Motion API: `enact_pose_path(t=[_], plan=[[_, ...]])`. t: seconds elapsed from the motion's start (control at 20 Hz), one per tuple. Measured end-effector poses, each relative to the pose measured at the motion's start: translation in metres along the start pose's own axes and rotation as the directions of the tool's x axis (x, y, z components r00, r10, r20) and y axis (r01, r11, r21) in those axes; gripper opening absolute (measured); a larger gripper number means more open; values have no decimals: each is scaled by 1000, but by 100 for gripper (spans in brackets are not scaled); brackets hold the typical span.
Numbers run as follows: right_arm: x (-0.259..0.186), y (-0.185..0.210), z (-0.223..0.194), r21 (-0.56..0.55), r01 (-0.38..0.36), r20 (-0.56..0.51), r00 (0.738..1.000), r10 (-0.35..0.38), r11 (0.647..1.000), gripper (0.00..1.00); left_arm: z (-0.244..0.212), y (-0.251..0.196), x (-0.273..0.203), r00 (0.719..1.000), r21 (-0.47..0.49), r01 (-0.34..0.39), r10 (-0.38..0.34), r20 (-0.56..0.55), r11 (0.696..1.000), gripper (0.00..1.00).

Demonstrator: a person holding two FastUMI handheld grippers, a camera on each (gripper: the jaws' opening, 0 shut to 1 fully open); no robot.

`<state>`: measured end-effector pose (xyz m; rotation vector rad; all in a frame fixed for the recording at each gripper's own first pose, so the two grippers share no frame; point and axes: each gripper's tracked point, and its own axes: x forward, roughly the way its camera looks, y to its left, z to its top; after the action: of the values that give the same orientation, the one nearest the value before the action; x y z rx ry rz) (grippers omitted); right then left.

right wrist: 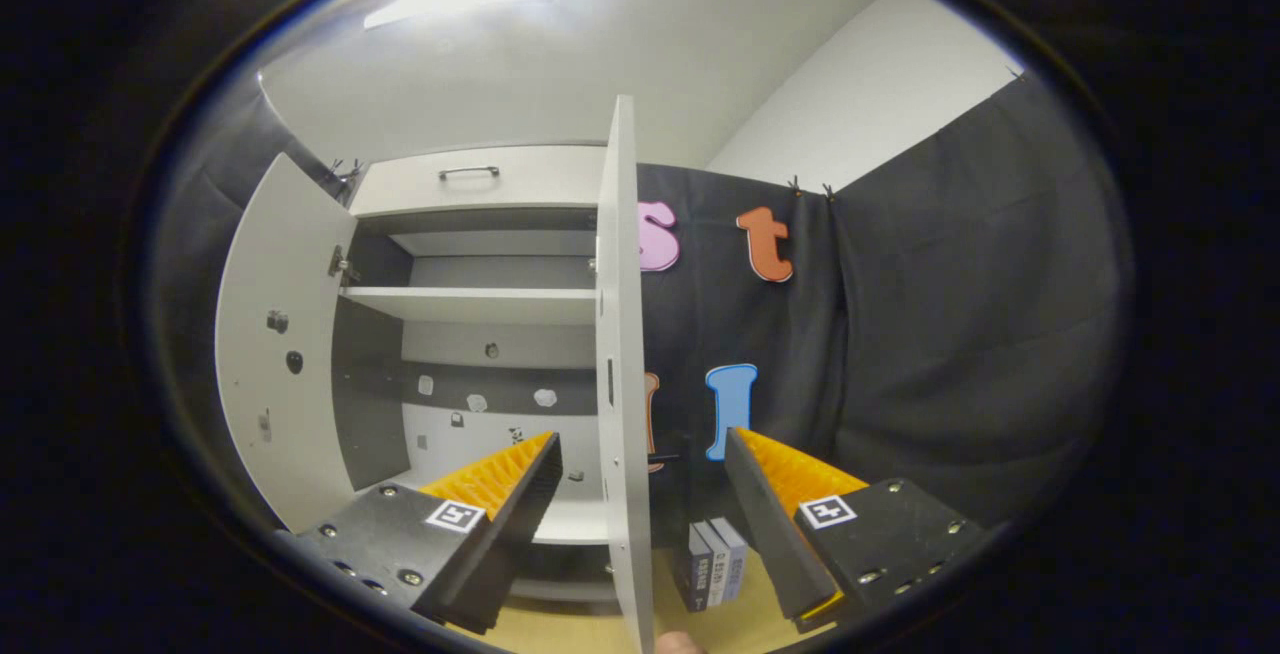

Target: Grasp the bottle in the cabinet with the left hand and place it on the coaster, then close the right door with the right hand and the left door with the left hand.

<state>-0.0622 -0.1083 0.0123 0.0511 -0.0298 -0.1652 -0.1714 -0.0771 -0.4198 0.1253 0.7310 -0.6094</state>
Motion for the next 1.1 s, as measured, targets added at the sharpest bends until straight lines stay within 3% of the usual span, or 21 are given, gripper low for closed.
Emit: enact_pose_path(t=[0.2, 0.3, 0.35, 0.5, 0.55, 0.6, 0.7, 0.85, 1.05, 1.1], plan=[[-1, 1, -2, 5, -3, -5, 1000, 3, 1000, 98, 26, -2, -8, 999, 5, 3, -3, 49, 1000, 81], [0, 0, -2, 2, 0, -7, 1000, 0, 1000, 98, 43, -2, -14, 997, 11, -1, 1, 80, 1000, 86], [-1, 0, -3, 0, 2, -8, 1000, -2, 1000, 98, 54, -2, -17, 995, 11, -4, 3, 100, 1000, 81], [-1, -7, -1, -5, 19, 1, 1000, -19, 1000, 98, 101, -1, -31, 979, -20, -11, 15, 204, 1000, 81], [-2, -11, 1, -6, 31, 10, 999, -31, 1000, 98, 120, 0, -38, 970, -33, -14, 22, 241, 999, 85], [-2, -15, 4, -7, 44, 21, 999, -44, 999, 98, 138, 2, -44, 959, -42, -22, 33, 281, 999, 80], [-1, -26, 8, -13, 75, 39, 996, -74, 997, 98, 179, 14, -60, 927, -48, -84, 95, 362, 995, 80], [1, -40, 8, -21, 108, 46, 993, -107, 994, 98, 233, 41, -91, 853, -40, -232, 224, 471, 972, 80], [8, -56, -5, -47, 154, 17, 988, -154, 987, 96, 278, 51, -135, 775, -73, -320, 305, 553, 945, 80], [11, -58, -9, -57, 160, 6, 987, -160, 985, 97, 285, 56, -143, 765, -88, -337, 327, 555, 938, 86]])
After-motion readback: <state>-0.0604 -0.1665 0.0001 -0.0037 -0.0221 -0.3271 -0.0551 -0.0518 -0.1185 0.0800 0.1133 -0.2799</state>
